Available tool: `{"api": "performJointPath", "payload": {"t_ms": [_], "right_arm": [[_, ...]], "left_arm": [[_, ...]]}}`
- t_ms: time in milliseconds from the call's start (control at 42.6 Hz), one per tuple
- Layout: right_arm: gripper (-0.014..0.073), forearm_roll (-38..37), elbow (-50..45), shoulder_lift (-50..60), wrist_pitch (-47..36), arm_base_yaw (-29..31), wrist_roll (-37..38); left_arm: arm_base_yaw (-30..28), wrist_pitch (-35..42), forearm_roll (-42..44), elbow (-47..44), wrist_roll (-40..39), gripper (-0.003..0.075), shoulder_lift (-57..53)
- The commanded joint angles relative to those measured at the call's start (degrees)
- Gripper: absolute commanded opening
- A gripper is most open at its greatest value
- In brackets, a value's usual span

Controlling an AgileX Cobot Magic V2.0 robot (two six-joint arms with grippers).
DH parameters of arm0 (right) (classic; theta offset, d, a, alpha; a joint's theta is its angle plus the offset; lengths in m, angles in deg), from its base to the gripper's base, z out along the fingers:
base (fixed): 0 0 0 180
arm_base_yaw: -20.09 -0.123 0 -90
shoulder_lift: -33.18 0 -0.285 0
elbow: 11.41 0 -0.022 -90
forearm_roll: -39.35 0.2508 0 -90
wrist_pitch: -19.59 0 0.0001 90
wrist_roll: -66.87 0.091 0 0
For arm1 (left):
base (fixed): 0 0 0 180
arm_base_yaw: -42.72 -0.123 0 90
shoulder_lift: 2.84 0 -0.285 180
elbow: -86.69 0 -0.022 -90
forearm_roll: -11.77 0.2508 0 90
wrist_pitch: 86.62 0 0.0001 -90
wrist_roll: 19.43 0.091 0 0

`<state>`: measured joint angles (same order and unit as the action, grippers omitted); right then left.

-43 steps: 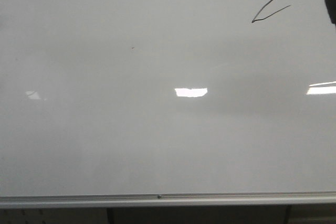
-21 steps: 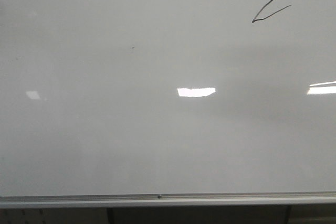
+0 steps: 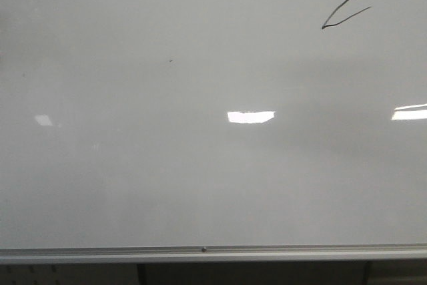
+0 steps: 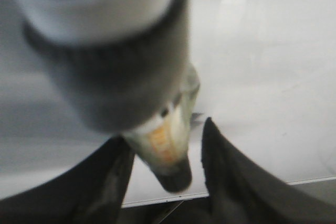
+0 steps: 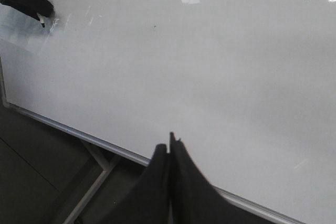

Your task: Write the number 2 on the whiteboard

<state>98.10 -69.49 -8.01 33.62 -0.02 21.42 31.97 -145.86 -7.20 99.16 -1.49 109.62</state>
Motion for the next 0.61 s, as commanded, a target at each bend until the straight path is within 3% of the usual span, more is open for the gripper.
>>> {"api": "performJointPath", "payload": {"t_ms": [0,376,587], "right_arm": [[-0.0106,1.29,1.54,0.12,-1.80,0.32,-0.02],[-0.0106,1.29,1.54,0.12,-1.85,0.32,-0.02],[-0.0106,1.29,1.54,0.12,-1.90,0.32,-0.02]], "left_arm": [[0.05,6.99,-1.23,1.36,-0.24,0.0496,-1.74],[0.05,6.54,1.65,1.11,-0.24,0.0501,-5.01],[0.05,7.83,1.65,-4.24,-0.24,0.0375,-13.34]]}}
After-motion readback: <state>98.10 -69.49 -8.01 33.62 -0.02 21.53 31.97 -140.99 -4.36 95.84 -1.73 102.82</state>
